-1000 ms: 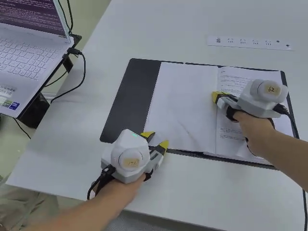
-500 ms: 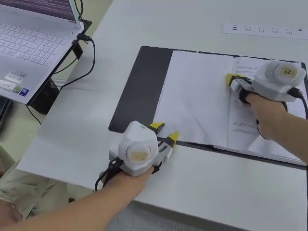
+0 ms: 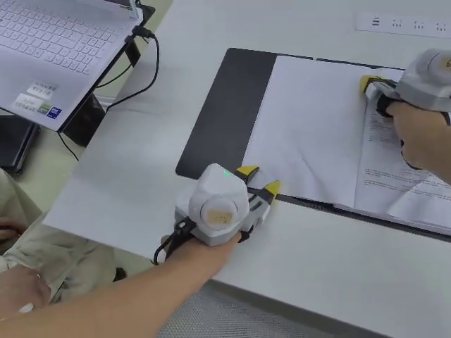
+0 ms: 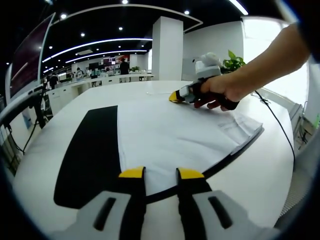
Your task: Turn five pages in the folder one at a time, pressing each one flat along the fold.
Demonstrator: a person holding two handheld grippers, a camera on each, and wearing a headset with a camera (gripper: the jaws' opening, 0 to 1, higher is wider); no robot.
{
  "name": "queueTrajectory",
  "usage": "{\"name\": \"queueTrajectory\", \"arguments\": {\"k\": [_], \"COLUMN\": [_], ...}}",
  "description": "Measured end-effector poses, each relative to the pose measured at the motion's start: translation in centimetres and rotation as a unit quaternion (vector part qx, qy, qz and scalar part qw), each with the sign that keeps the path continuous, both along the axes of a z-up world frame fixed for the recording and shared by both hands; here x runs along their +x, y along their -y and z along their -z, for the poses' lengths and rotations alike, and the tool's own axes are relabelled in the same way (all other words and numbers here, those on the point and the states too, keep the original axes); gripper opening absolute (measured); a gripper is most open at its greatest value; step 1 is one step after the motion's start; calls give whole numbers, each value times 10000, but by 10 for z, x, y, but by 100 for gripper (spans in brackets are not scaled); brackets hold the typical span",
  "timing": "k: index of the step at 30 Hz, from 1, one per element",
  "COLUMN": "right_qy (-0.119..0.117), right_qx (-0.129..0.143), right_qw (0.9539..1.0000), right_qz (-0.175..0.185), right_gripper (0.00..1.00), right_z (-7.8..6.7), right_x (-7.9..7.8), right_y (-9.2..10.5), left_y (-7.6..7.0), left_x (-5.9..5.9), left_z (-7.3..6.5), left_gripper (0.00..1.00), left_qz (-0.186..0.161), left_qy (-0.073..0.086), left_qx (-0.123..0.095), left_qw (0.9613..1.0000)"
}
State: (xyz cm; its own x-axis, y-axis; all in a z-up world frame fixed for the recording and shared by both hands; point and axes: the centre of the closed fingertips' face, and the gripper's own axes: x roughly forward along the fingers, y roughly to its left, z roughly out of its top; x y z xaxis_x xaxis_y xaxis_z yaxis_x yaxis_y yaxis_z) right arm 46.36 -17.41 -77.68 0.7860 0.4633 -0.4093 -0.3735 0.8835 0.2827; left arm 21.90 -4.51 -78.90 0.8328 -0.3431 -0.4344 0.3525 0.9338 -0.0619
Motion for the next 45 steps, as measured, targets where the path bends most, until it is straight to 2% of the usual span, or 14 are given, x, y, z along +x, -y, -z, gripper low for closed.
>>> {"name": "queueTrajectory", "arguments": {"k": [6,12,18,28,32,38,45], "right_qy": [112,54,-5,-26,-55,-49,-124], "right_qx": [-132,-130,-185,-87,-10,-11,114], "right_qw": [9998,9998,9998,10000,10000,9999,9998], "right_qz": [57,145,115,-6,-55,-121,-140], "right_gripper": [0,0,0,0,0,0,0], "right_z": [-1,2,5,6,5,-10,-10], "right_x": [9,21,24,6,-7,-47,-62], "right_y": [1,3,4,2,0,-6,-7], "left_y": [0,0,-1,0,0,0,0], "left_x": [-1,-1,-1,-1,-1,-1,-1], "left_z": [-1,0,0,0,-1,0,-1], "left_gripper": [23,23,23,23,23,23,23], "left_qz": [-32,-30,-38,-43,-44,-51,-56], "left_qy": [17,23,17,15,17,20,30], "left_qx": [-18,-21,-31,-35,-36,-54,-56], "left_qw": [10000,10000,10000,10000,10000,10000,10000]}}
